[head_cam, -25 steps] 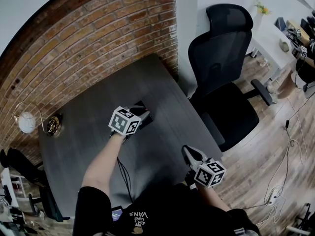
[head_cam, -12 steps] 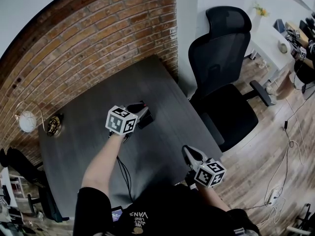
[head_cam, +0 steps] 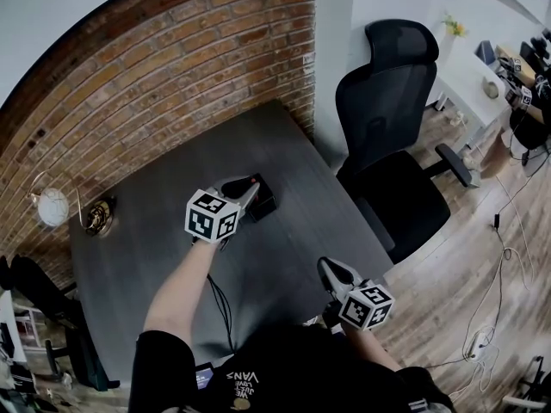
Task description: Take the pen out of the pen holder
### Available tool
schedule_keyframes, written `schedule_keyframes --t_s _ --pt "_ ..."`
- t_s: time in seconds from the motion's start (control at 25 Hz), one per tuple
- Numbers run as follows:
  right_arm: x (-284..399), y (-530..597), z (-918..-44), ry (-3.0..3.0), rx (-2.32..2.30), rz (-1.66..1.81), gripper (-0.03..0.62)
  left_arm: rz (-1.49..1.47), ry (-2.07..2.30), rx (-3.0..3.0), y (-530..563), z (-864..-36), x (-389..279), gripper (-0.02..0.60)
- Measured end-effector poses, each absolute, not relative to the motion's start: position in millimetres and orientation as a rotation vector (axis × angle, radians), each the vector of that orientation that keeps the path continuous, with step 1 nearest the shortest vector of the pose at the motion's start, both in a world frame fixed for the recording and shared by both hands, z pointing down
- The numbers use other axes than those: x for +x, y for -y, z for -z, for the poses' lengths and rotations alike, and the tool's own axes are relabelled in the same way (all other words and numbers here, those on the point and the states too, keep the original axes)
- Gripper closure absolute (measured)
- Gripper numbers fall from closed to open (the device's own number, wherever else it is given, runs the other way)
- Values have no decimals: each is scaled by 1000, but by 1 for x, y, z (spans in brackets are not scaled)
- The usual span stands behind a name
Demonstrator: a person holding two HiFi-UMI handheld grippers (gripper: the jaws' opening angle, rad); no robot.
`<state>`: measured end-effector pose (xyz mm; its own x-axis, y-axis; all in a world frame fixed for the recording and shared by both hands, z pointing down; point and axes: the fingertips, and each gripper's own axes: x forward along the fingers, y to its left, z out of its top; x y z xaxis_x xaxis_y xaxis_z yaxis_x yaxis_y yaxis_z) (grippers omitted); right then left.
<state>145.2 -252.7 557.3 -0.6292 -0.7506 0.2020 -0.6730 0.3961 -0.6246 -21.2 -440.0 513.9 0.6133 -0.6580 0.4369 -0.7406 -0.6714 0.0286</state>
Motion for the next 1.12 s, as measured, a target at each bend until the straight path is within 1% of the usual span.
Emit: schedule_keyframes --t_s 0.44,0.88,1.12 --pt "127 221 -542 -2519 -1357 992 592 -364 1187 2719 402 -469 -42 460" --pt "99 185 -531 -2511 -1395 952 592 -205 1214 2736 349 -447 -81 460" --pt "85 165 -526 -2514 -1414 927 592 -155 1222 2711 316 -449 -100 460"
